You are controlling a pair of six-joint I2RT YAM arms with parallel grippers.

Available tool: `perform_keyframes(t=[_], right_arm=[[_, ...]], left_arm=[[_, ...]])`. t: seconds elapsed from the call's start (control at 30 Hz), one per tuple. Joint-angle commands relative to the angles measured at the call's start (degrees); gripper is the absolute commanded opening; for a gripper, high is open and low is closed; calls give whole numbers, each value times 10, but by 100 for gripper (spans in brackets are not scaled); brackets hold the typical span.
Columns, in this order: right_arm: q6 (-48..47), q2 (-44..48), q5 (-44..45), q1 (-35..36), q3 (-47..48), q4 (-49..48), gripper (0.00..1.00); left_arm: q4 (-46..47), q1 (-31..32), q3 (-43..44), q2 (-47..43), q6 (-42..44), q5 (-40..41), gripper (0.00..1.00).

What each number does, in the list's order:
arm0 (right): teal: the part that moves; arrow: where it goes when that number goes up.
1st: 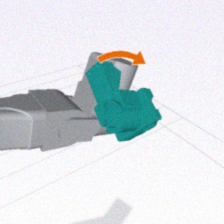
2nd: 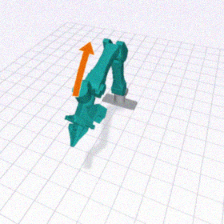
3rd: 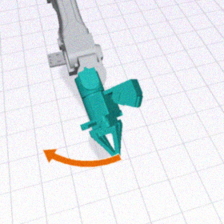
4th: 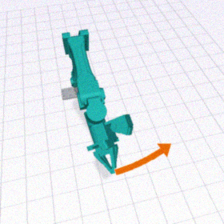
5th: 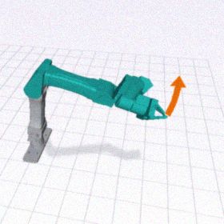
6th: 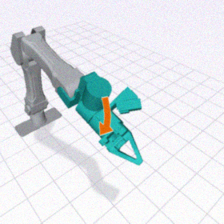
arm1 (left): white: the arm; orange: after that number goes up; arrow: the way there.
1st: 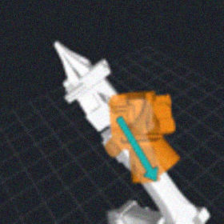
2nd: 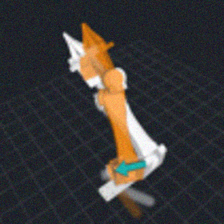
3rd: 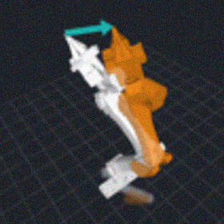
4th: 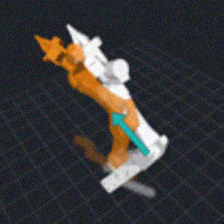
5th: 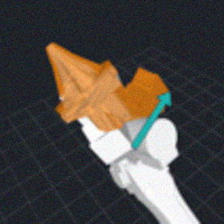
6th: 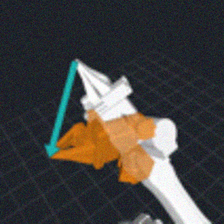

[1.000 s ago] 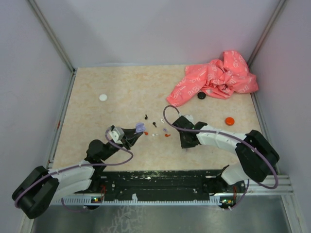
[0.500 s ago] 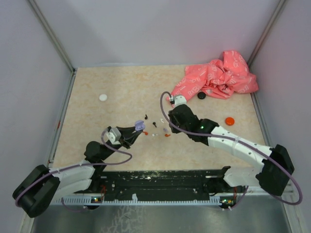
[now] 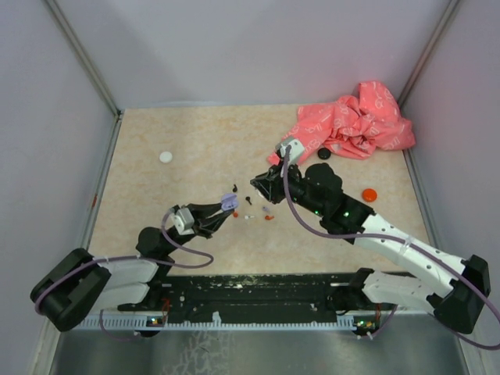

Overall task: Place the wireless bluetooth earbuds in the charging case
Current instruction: Pick up the earbud from the center of the board, then place the earbud in the charging case.

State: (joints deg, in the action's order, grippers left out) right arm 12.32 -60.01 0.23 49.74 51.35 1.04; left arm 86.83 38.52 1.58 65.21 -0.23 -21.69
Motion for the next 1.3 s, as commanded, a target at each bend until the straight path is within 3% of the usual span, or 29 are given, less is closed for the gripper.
perform_keyframes(t=[0.0,0.2,0.53,1.27], right_arm=[[-29,42,-90,4,-22,-123,18],[-45,47,-162,9,-55,-183,17],[-40,32,-168,24,-88,-280,17],[-43,-24,-144,48,-109,-316,16]], left_arm=[[82,1,30,5,-18,-20,1],[51,1,57,-9,-34,-20,1],[42,1,70,-21,-65,-47,1],[53,1,70,-27,-83,-51,0]])
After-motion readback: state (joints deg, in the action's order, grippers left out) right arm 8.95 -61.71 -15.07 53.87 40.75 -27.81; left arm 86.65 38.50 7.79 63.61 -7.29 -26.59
